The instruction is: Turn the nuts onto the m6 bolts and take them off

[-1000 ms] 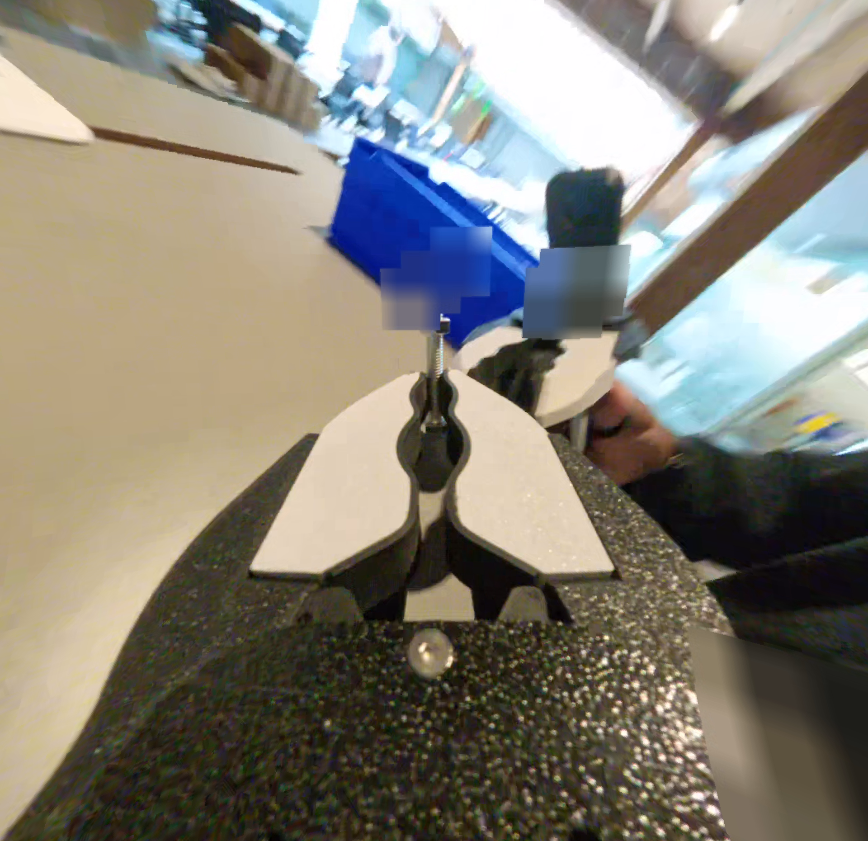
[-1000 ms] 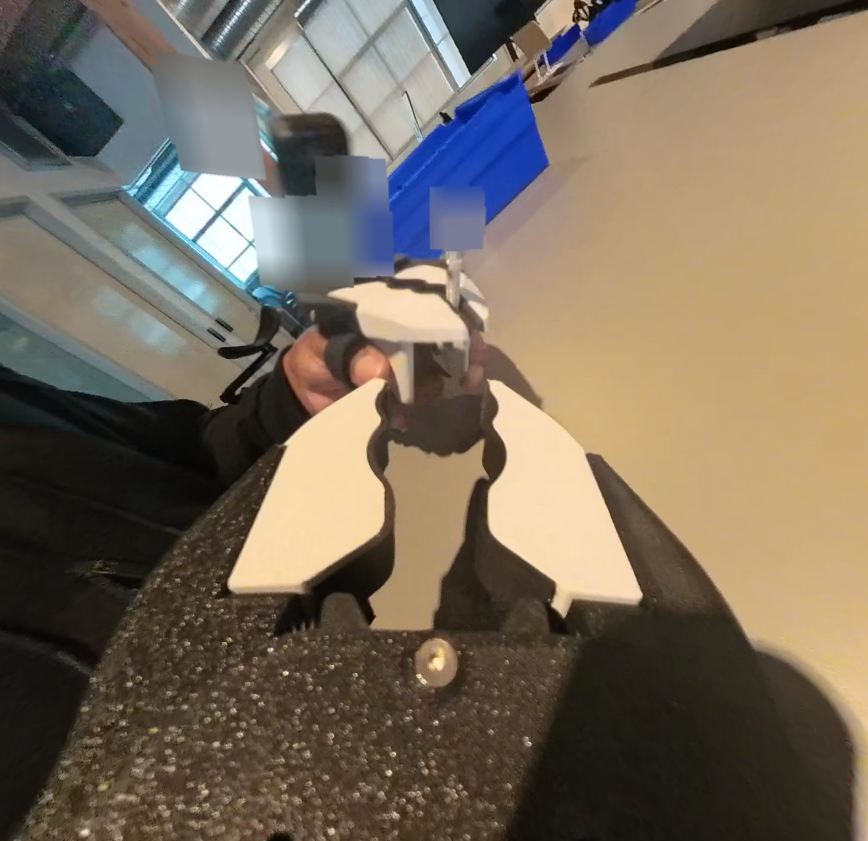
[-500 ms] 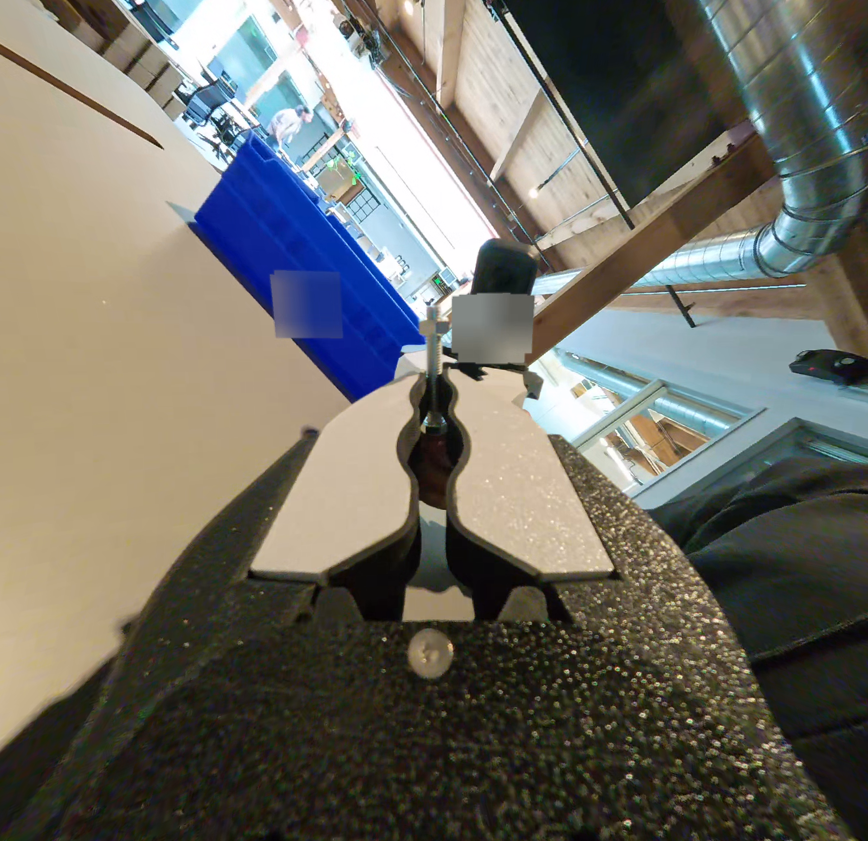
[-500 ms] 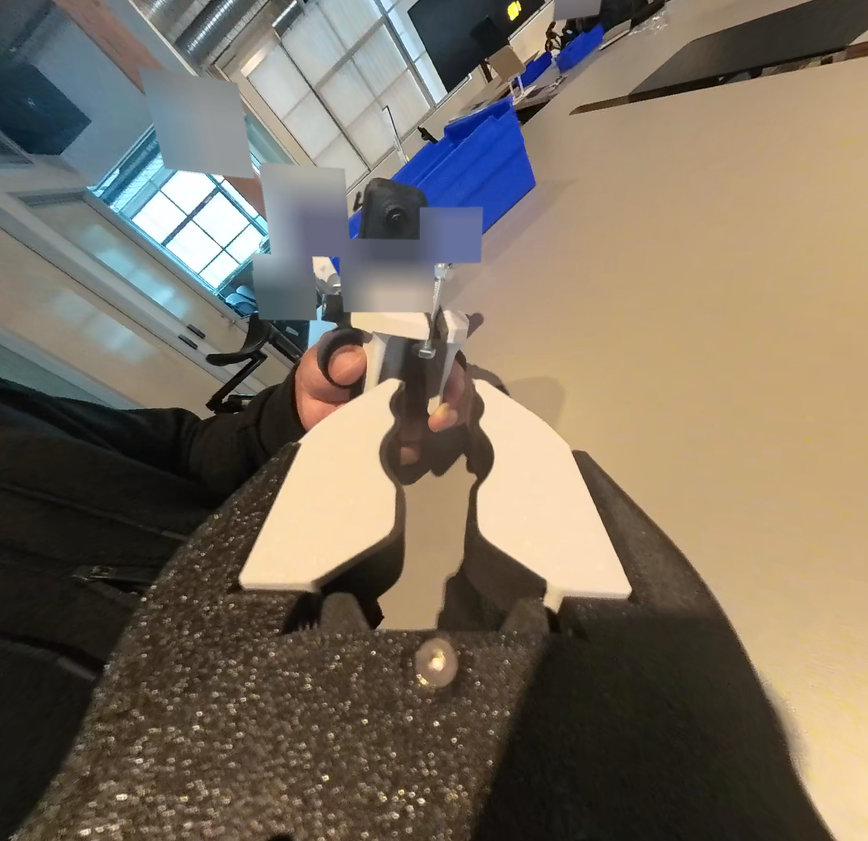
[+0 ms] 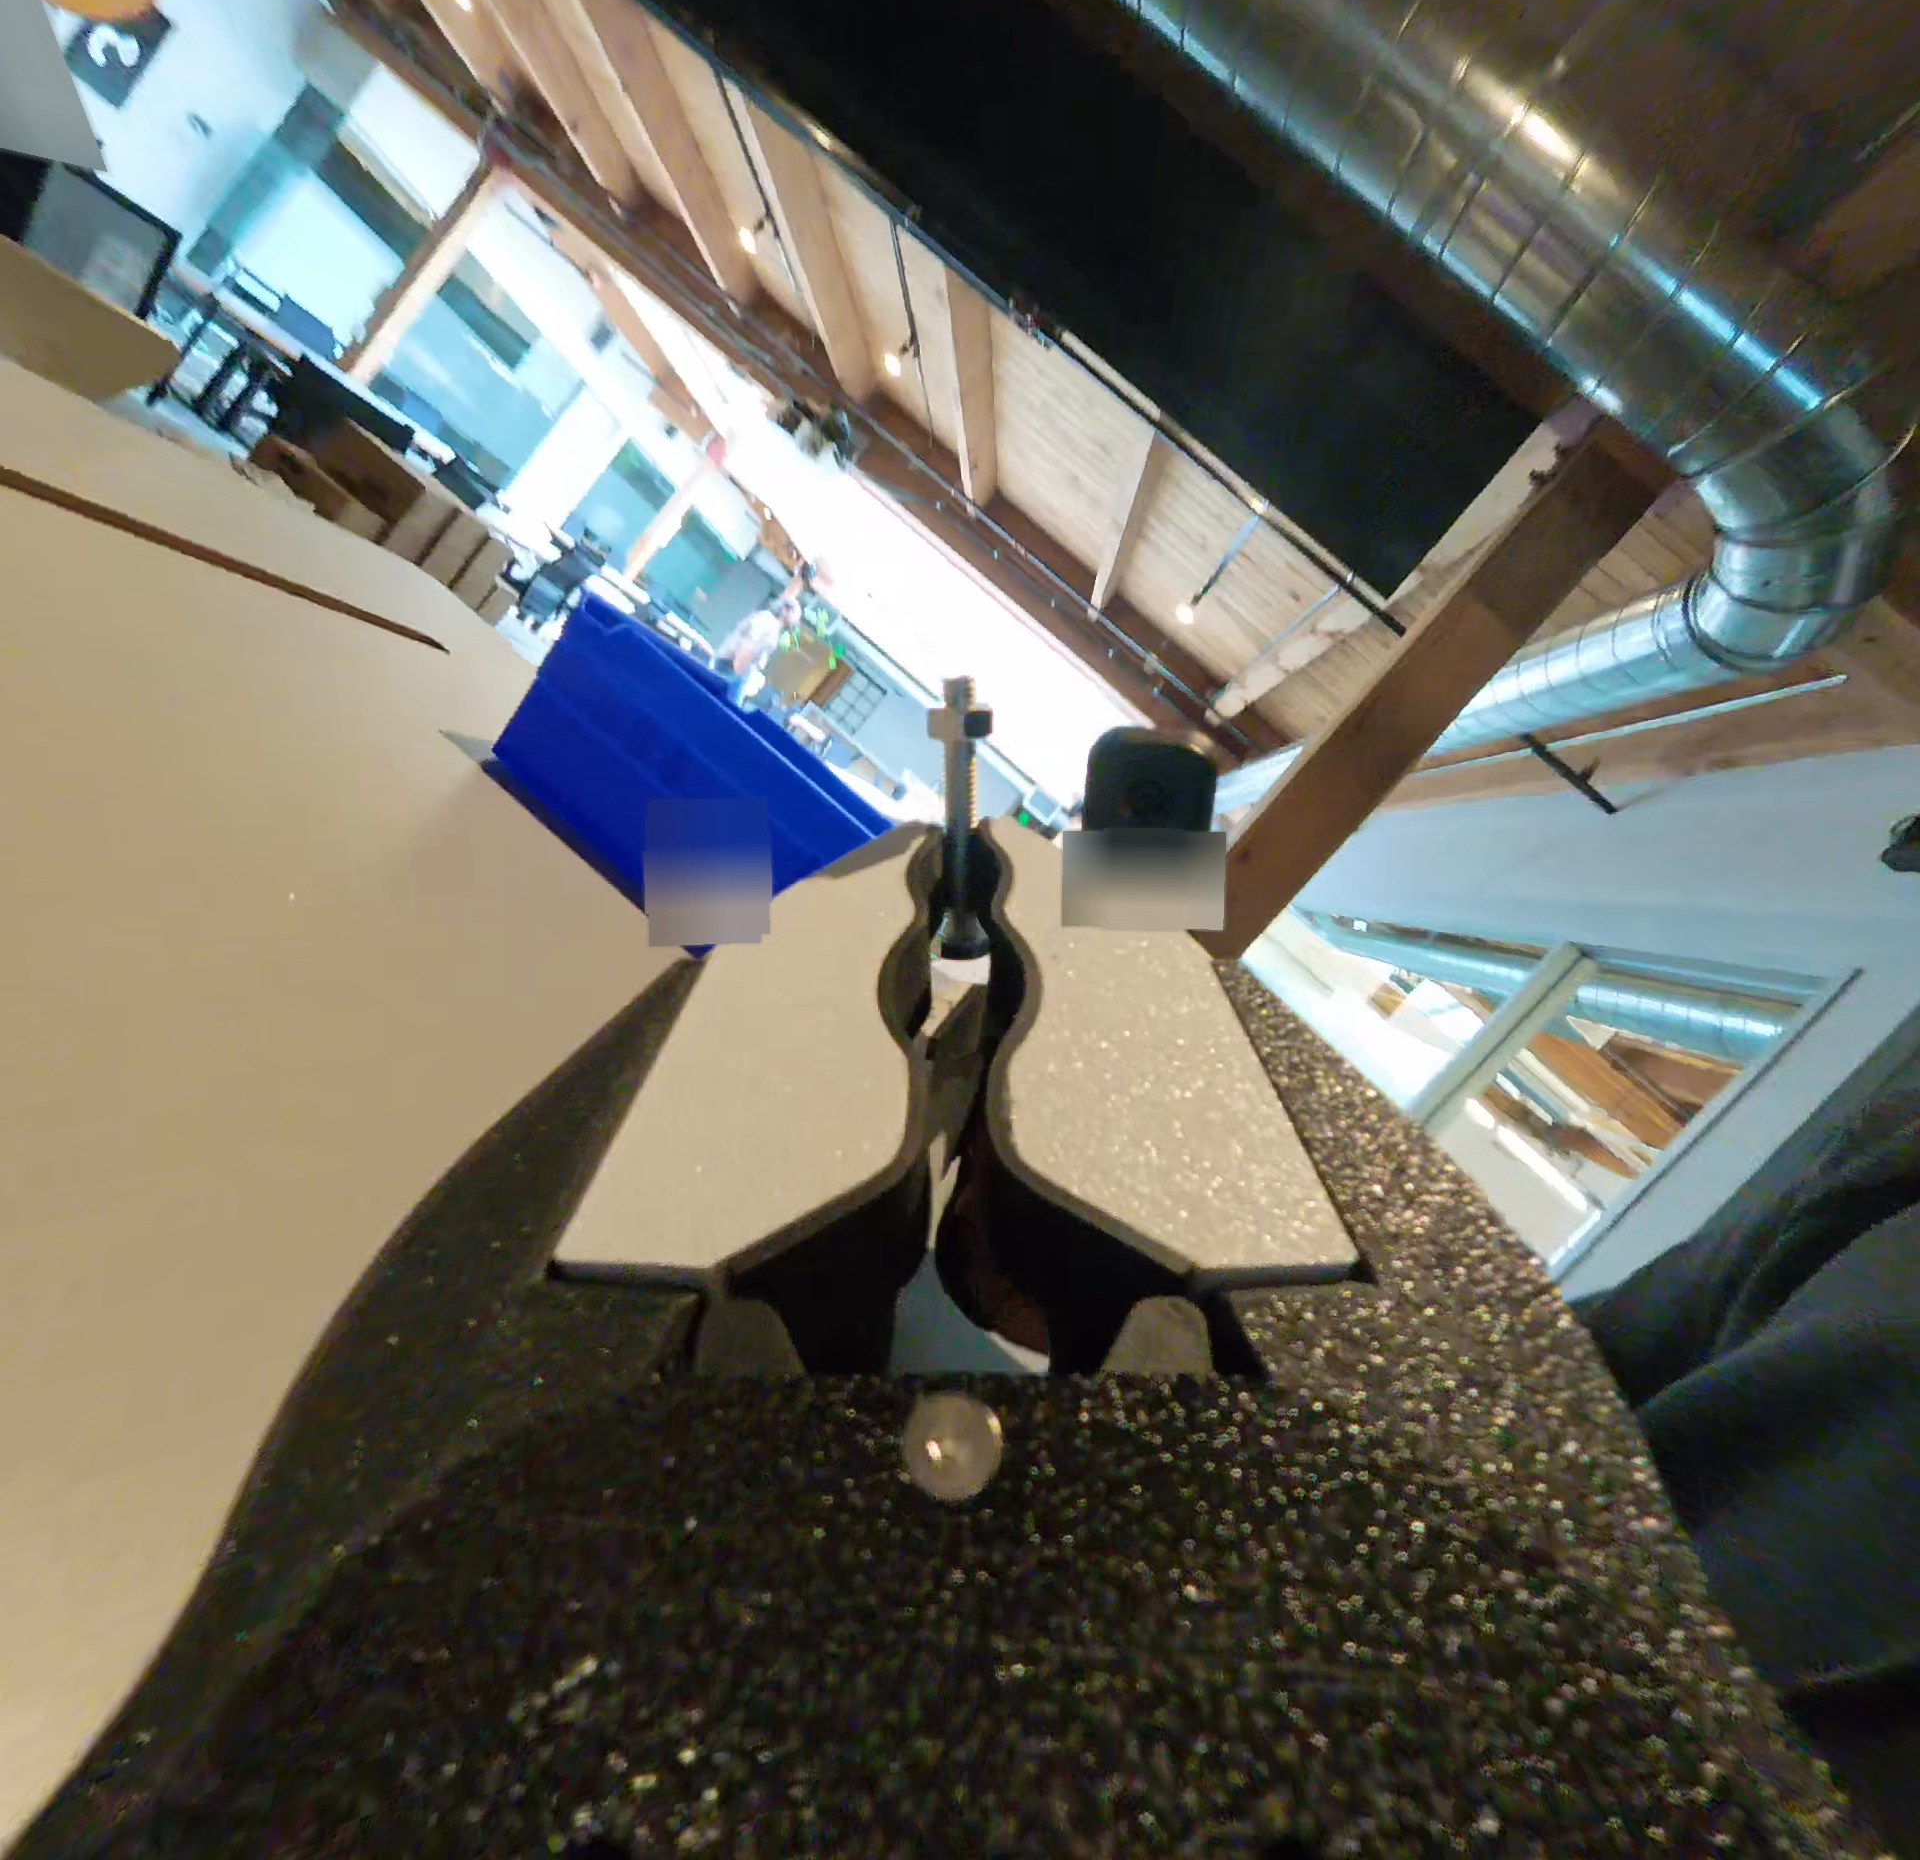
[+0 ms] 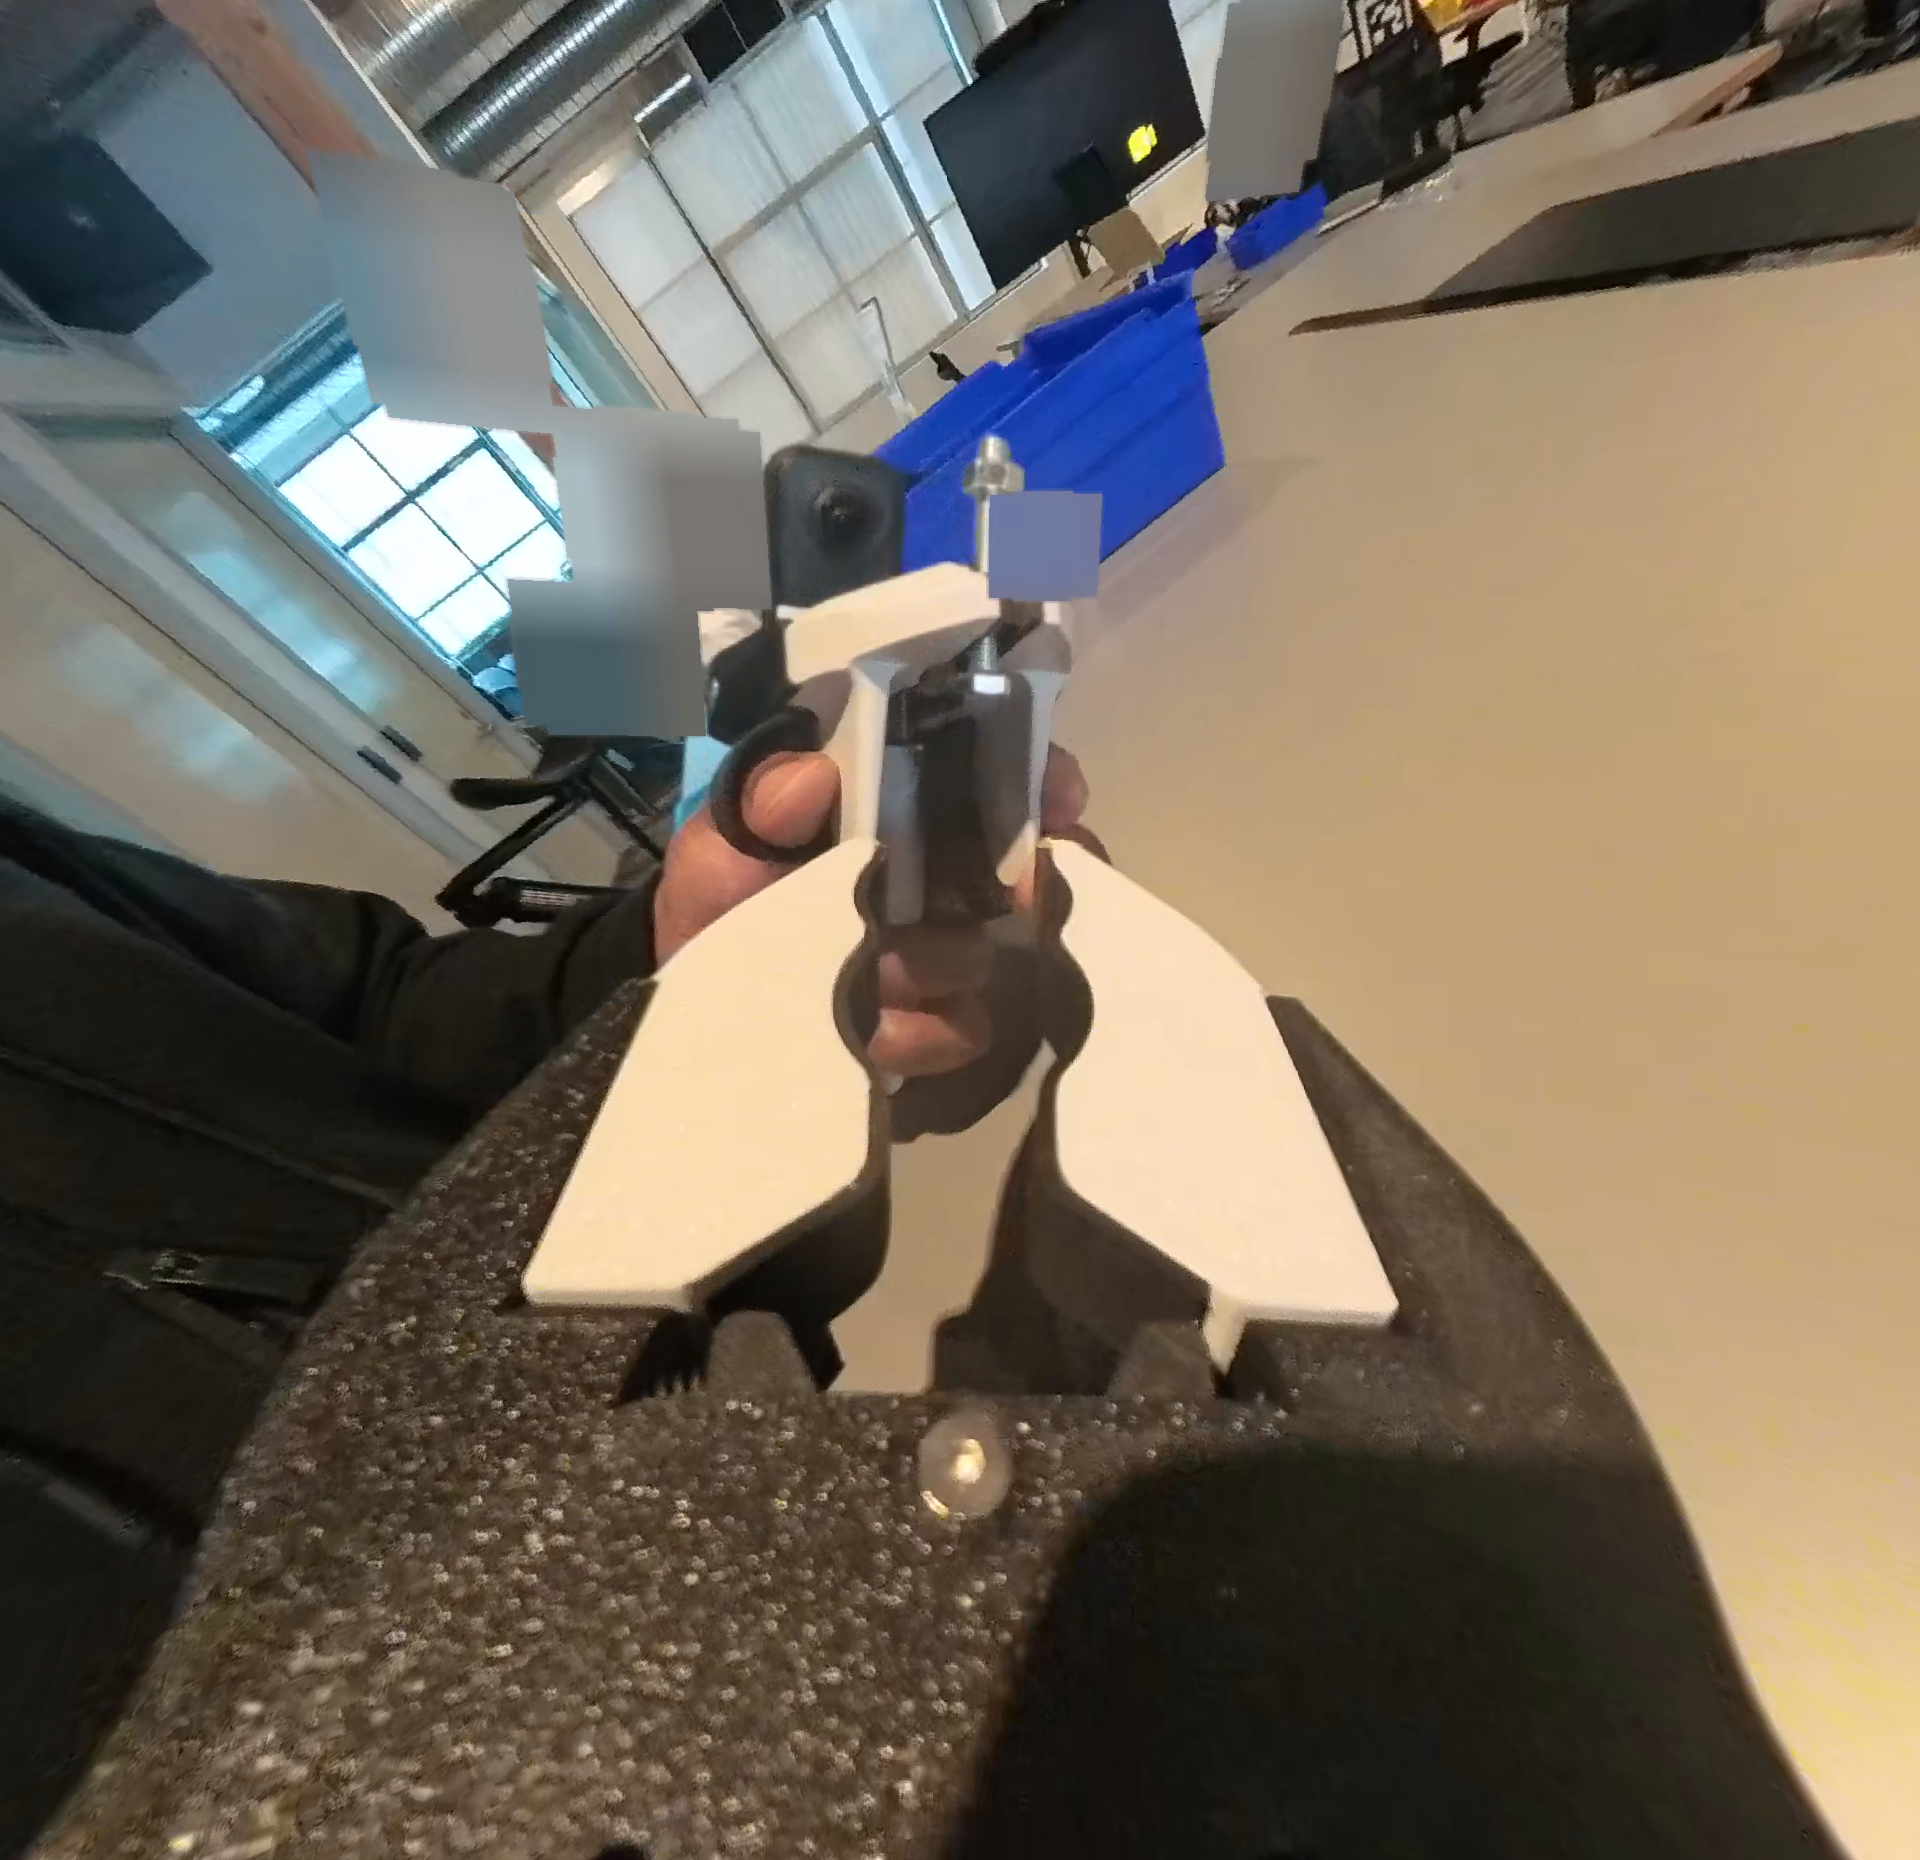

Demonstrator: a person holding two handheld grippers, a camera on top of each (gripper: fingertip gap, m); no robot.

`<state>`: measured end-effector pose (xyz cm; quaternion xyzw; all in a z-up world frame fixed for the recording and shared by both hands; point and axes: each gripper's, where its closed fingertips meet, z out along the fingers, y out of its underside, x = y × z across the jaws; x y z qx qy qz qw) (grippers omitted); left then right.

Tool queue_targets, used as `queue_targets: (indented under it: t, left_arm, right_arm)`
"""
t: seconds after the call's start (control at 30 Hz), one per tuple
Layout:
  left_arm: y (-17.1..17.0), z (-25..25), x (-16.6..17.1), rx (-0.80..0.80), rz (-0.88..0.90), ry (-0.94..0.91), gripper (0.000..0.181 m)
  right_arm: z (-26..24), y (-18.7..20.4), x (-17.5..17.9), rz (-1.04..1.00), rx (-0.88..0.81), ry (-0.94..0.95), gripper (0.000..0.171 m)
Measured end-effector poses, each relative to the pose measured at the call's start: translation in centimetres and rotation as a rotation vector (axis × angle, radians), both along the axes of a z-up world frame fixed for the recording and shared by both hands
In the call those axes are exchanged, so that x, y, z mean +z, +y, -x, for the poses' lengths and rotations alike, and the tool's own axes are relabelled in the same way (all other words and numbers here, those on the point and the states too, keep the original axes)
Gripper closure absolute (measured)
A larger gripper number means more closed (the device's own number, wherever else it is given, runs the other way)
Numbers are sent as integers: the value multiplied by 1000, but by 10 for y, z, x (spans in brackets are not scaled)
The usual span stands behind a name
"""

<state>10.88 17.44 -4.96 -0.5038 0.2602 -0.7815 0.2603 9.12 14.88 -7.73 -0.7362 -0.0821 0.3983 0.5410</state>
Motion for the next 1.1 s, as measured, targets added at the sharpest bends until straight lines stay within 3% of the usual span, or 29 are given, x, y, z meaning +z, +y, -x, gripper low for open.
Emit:
queue_targets:
  t: [0.27, 0.5, 0.73, 0.9, 1.1]
  left_arm:
    - [7, -4, -4, 62, 96, -36, 176]
    - [19, -29, -6, 82, 64, 19, 176]
    - [58, -66, 16, 115, 72, -16, 176]
    - [82, -94, 7, 150, 24, -17, 176]
    - [85, -95, -1, 139, 77, -82, 177]
  right_arm:
    - [-21, 7, 2, -216, -187, -297, 140]
    - [-38, 27, 16, -294, -163, -454, 135]
    - [-76, 61, 17, -312, -225, -446, 135]
    - [-101, 87, 19, -323, -270, -380, 135]
    - [-111, 84, -4, -267, -264, -343, 137]
